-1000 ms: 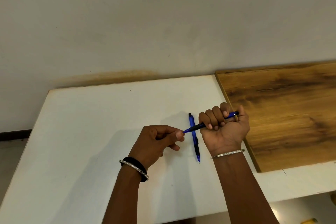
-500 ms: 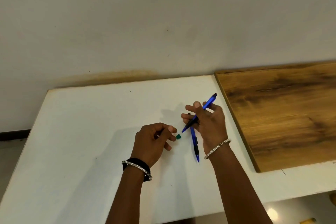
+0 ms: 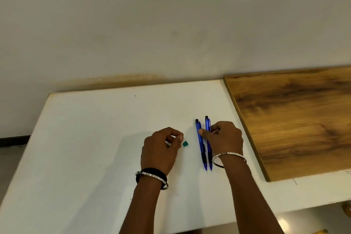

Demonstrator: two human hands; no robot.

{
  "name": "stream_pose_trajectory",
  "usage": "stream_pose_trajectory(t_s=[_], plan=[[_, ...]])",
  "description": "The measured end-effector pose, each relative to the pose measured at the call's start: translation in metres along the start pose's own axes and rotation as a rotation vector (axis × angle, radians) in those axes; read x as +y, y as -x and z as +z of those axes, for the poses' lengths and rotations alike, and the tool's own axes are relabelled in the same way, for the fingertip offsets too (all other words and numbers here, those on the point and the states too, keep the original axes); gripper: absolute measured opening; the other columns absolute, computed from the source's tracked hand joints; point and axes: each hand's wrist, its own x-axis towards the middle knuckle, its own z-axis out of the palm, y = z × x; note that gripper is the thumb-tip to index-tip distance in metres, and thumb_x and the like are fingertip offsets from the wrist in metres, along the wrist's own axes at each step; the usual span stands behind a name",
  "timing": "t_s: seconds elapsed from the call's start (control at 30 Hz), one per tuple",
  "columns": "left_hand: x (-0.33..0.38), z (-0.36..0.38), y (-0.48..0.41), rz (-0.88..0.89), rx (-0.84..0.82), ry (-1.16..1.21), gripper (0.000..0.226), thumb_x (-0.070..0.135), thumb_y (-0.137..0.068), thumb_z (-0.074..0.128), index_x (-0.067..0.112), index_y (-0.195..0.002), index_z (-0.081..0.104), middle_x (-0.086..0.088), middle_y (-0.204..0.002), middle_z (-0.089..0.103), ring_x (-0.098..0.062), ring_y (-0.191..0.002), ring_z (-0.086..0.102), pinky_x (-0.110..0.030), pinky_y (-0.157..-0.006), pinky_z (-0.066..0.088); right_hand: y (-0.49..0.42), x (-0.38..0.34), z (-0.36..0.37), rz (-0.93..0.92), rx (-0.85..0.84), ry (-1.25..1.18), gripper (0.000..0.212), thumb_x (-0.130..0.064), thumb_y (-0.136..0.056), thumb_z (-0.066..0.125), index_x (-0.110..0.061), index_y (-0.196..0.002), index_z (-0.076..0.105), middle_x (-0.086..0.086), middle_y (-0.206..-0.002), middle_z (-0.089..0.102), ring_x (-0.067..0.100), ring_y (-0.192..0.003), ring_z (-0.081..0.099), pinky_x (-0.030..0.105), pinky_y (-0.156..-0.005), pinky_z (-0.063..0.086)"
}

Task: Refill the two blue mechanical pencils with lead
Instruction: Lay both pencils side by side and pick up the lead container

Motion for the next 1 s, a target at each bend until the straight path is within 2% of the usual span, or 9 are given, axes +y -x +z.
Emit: stream_pose_trajectory(t_s=[0.17,0.3,0.37,0.57,0.73,0.83,0.93,1.0], plan=[[0.000,0.001,0.000,0.007,0.002,-0.034,0.008,0.038,-0.084,0.065,0.033,-0.082,0.071,0.009,-0.071,0.070,-0.006,-0.058,0.060,-0.023,-0.059,0.049,0.002,-0.002,0.001,-0.015,0.013,-0.055,0.042,-0.034,-0.072,0.081,-0.013,-0.102,0.059,-0.001,-0.075,0.060,0.018,-0.071,0.060,0.034,-0.075,0.054],[-0.001,0.000,-0.001,-0.020,0.045,-0.031,0.007,0.037,-0.084,0.066,0.033,-0.082,0.071,0.009,-0.071,0.070,-0.007,-0.058,0.061,-0.024,-0.060,0.051,0.003,-0.004,0.002,-0.023,0.008,-0.066,0.041,-0.033,-0.072,0.082,-0.014,-0.101,0.062,0.001,-0.076,0.064,0.018,-0.071,0.062,0.037,-0.079,0.057],[-0.002,0.000,-0.001,-0.030,0.051,-0.029,0.007,0.037,-0.083,0.066,0.033,-0.082,0.071,0.008,-0.072,0.070,-0.008,-0.058,0.062,-0.025,-0.060,0.051,0.004,-0.005,0.004,-0.032,0.002,-0.066,0.037,-0.033,-0.072,0.082,-0.014,-0.098,0.063,0.002,-0.077,0.065,0.018,-0.071,0.063,0.036,-0.078,0.057],[0.000,0.001,0.000,-0.029,0.062,-0.111,0.004,0.037,-0.082,0.069,0.035,-0.081,0.072,0.015,-0.072,0.064,-0.004,-0.059,0.058,-0.019,-0.052,0.039,0.006,-0.008,0.008,-0.073,0.004,-0.060,0.032,-0.030,-0.073,0.082,-0.015,-0.095,0.066,-0.001,-0.076,0.063,0.016,-0.070,0.061,0.030,-0.075,0.054],[0.003,0.006,0.003,0.021,0.049,-0.247,0.010,0.041,-0.082,0.068,0.035,-0.089,0.071,0.014,-0.084,0.066,-0.006,-0.077,0.060,-0.023,-0.064,0.047,0.006,-0.006,0.007,-0.059,-0.001,-0.089,0.032,-0.030,-0.073,0.082,-0.014,-0.095,0.065,-0.002,-0.075,0.061,0.014,-0.068,0.059,0.028,-0.070,0.051],[0.006,0.013,0.007,0.058,0.042,-0.364,0.018,0.049,-0.083,0.063,0.037,-0.097,0.067,0.014,-0.090,0.062,-0.003,-0.077,0.053,-0.019,-0.063,0.038,0.004,-0.003,0.003,-0.041,0.042,-0.130,0.028,-0.033,-0.077,0.078,-0.015,-0.094,0.065,0.001,-0.078,0.064,0.014,-0.068,0.060,0.026,-0.066,0.052],[0.007,0.018,0.010,0.081,0.031,-0.454,0.023,0.049,-0.085,0.060,0.036,-0.103,0.065,0.013,-0.098,0.059,-0.005,-0.082,0.056,-0.017,-0.062,0.034,0.001,-0.002,-0.002,-0.044,0.106,-0.165,0.019,-0.029,-0.083,0.073,-0.015,-0.093,0.066,0.000,-0.082,0.066,0.005,-0.062,0.055,0.013,-0.055,0.039],[0.007,0.021,0.010,0.090,0.026,-0.484,0.021,0.048,-0.086,0.059,0.035,-0.102,0.065,0.013,-0.099,0.058,-0.006,-0.083,0.059,-0.018,-0.062,0.036,0.001,-0.001,-0.004,-0.058,0.136,-0.161,0.011,-0.024,-0.085,0.071,-0.015,-0.090,0.068,0.001,-0.086,0.068,0.005,-0.064,0.054,0.014,-0.057,0.039]])
